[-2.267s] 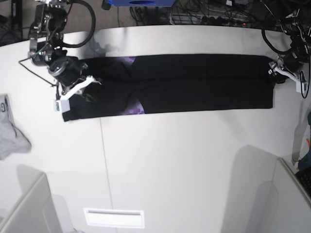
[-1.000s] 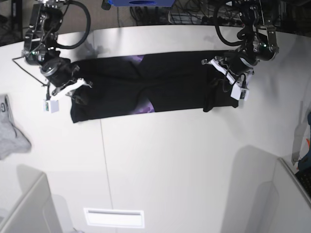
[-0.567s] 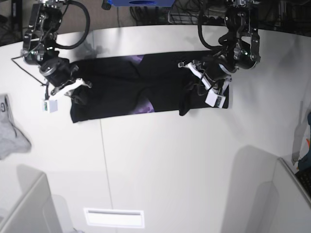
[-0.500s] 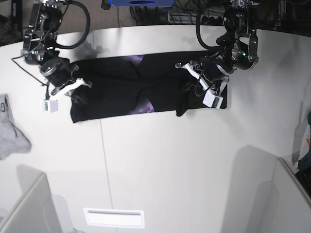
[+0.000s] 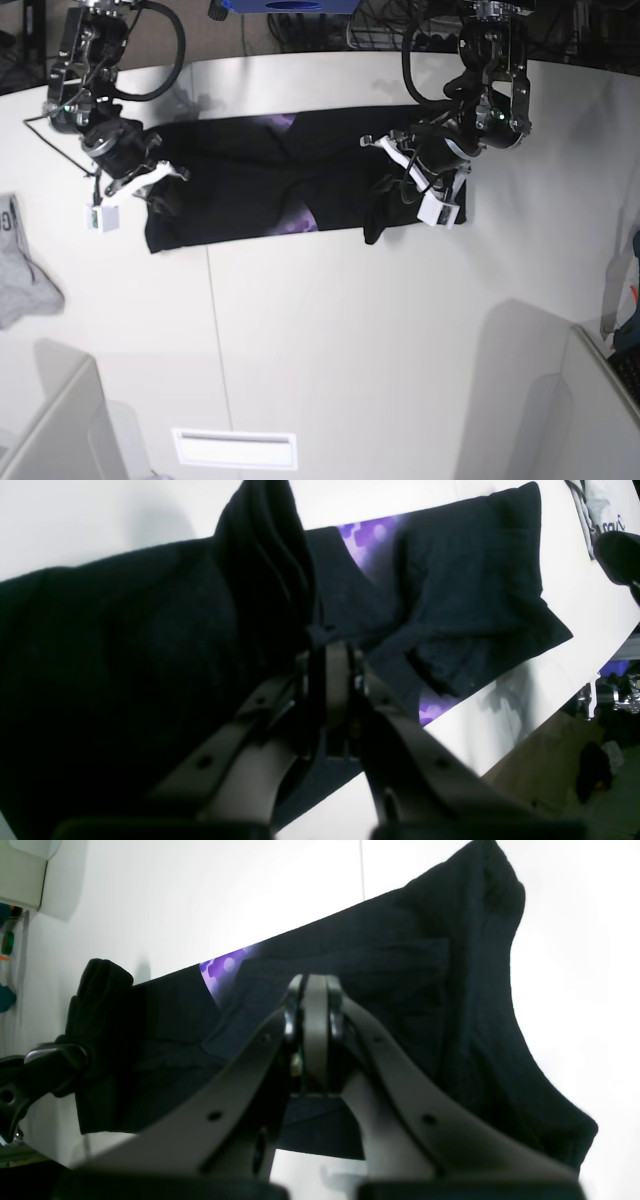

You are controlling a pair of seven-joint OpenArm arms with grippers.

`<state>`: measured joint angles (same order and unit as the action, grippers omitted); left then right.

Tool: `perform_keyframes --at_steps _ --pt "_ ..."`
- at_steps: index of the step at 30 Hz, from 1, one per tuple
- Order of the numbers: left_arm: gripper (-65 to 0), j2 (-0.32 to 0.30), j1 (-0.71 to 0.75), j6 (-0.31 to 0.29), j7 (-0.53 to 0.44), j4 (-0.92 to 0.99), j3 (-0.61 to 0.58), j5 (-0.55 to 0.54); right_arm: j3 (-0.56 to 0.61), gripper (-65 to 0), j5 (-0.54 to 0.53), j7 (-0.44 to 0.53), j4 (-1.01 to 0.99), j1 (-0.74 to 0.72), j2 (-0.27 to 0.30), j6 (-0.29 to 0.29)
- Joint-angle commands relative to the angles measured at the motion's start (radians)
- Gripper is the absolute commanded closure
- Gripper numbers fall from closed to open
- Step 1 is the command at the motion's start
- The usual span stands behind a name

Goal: Fold the T-shirt properly

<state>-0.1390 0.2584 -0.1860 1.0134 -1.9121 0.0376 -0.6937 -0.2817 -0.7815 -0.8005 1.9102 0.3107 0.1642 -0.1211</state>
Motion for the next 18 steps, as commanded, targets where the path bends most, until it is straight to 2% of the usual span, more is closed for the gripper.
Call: perform_keyframes --at_steps 1,18 --pt "0.0 -0.003 -0.006 -0.007 -0.014 -0.016 0.0 -0.024 -0.004 0.0 -0.013 0.022 0.016 -0.008 0.008 -0.007" --pt "0.0 0.011 0.002 -0.01 -0.009 -0.017 -0.003 -0.025 -0.004 0.0 -0.013 0.022 0.016 -0.008 0.008 -0.007"
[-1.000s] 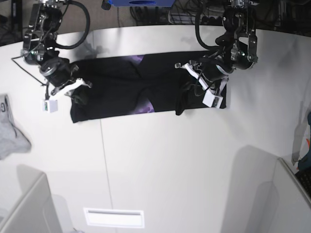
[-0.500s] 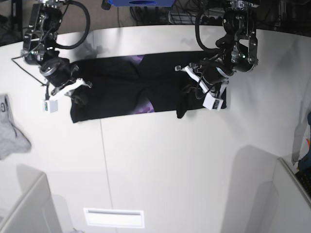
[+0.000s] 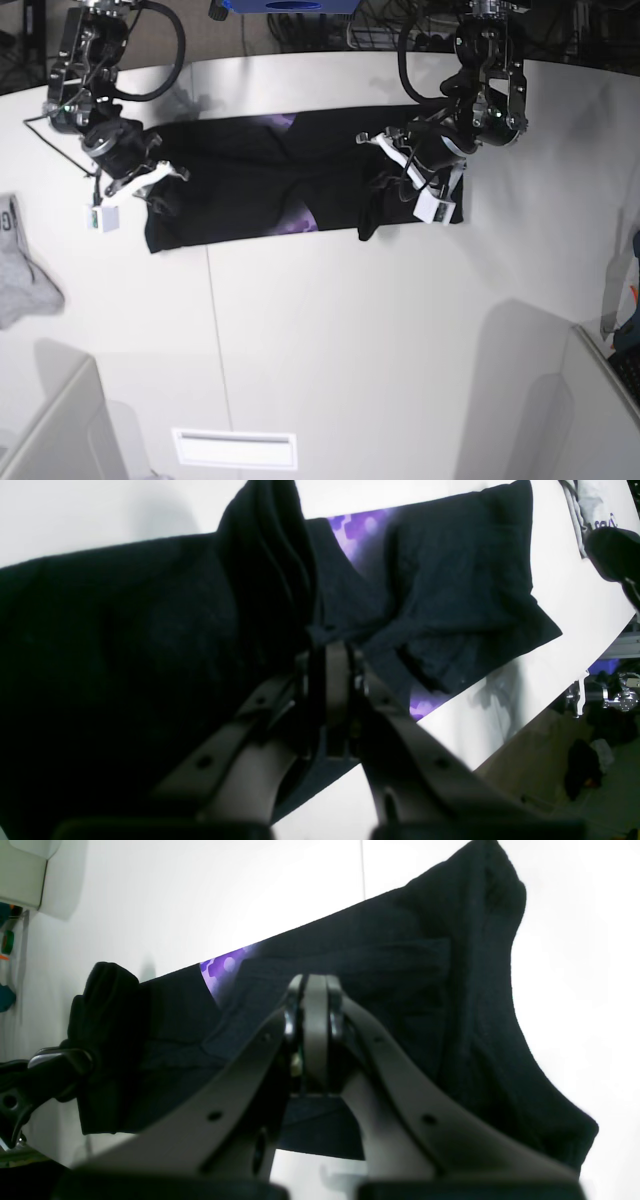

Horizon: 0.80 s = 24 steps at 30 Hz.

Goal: Fold the T-shirt properly

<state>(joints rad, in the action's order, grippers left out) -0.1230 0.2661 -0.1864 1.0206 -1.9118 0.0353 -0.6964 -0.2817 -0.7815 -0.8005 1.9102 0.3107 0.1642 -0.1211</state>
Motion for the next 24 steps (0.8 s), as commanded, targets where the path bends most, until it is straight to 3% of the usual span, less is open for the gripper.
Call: perform_keyframes --at_steps 1,24 --pt "0.0 -0.005 -0.006 -0.009 -0.016 -0.018 -0.001 -0.022 -0.004 0.0 -0.013 0.022 0.016 -0.008 0.008 -0.007" --pt "0.0 -0.007 0.012 -0.011 -0.015 -0.016 -0.001 -0.022 -0.004 0.0 -0.013 0.023 0.015 -0.011 0.008 -0.007"
